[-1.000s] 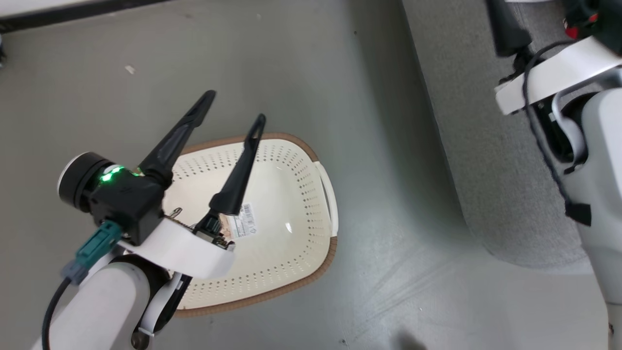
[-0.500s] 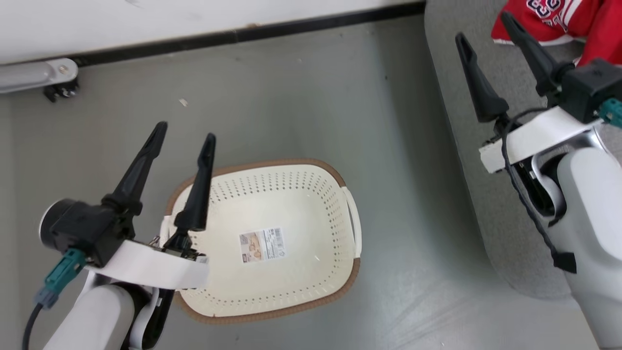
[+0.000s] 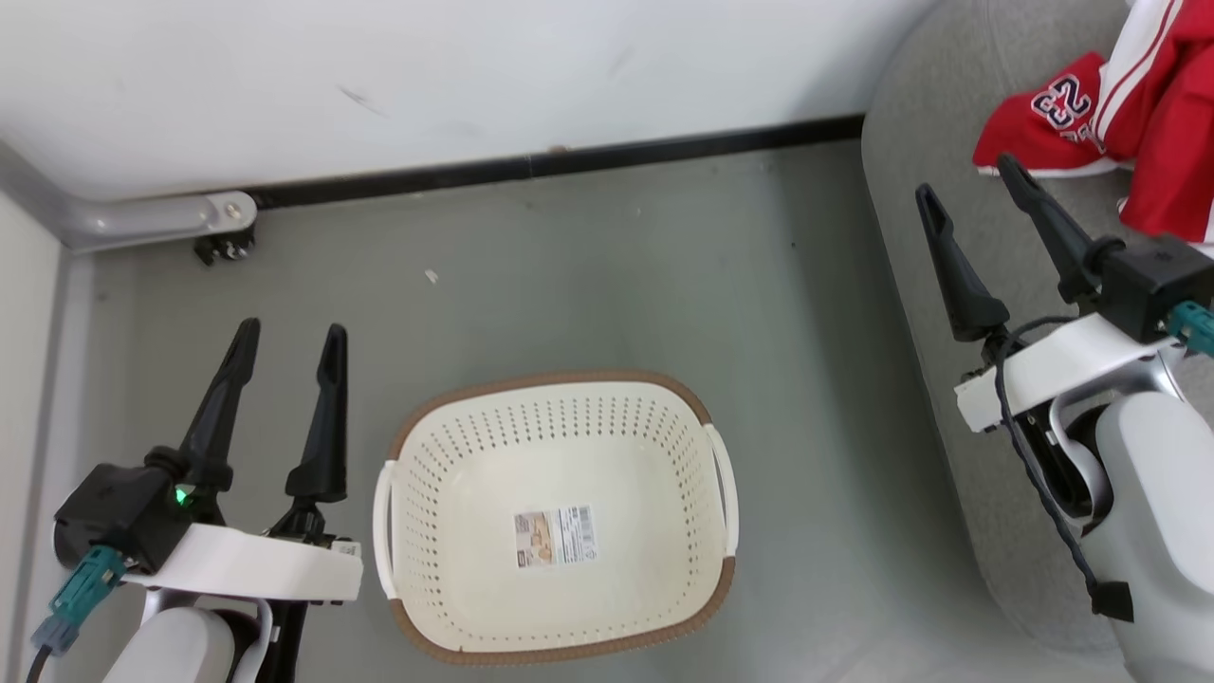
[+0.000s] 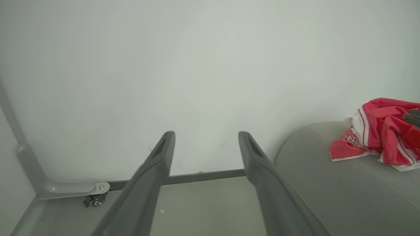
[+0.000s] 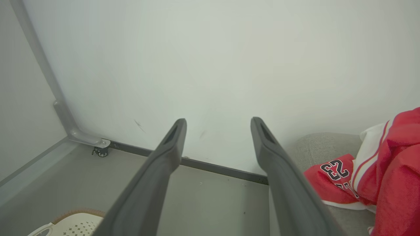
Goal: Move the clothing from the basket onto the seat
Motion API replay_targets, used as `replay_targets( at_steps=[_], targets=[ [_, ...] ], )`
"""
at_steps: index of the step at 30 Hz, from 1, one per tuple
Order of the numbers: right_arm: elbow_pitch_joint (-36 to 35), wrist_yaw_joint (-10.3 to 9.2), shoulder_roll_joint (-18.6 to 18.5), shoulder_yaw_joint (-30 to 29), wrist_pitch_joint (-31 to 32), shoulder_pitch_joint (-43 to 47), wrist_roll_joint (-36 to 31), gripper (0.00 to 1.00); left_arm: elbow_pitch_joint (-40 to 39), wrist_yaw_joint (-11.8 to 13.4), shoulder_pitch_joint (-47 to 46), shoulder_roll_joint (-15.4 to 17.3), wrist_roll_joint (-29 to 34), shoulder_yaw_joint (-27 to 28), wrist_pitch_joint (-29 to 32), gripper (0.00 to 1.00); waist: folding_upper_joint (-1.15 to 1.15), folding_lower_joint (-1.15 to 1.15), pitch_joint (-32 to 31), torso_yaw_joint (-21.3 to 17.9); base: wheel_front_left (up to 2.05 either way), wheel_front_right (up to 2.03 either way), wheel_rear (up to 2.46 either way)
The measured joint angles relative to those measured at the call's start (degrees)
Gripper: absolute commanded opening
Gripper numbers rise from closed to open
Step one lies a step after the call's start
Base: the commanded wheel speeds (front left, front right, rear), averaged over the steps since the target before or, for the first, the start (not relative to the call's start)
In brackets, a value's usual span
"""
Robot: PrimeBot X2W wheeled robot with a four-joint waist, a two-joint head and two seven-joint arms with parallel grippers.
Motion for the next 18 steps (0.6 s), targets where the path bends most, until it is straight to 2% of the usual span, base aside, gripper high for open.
replay_targets(
  at_steps=[6, 18],
  targets=[
    [-4.8, 0.00, 0.5, -1.3, 0.0, 2.6, -0.1, 1.00, 1.7, -0.7, 1.8, 0.5, 1.1, 1.1, -0.8, 1.00, 0.00, 0.00, -3.4, 1.1, 0.00, 0.00, 0.00],
    [-7.9, 0.00, 2.1, -4.6, 0.0, 12.8, -0.2, 1.00, 4.8, -2.0, 7.3, 0.2, 2.5, 2.4, -0.9, 1.00, 0.00, 0.00, -9.5, 2.9, 0.00, 0.00, 0.00]
  ],
)
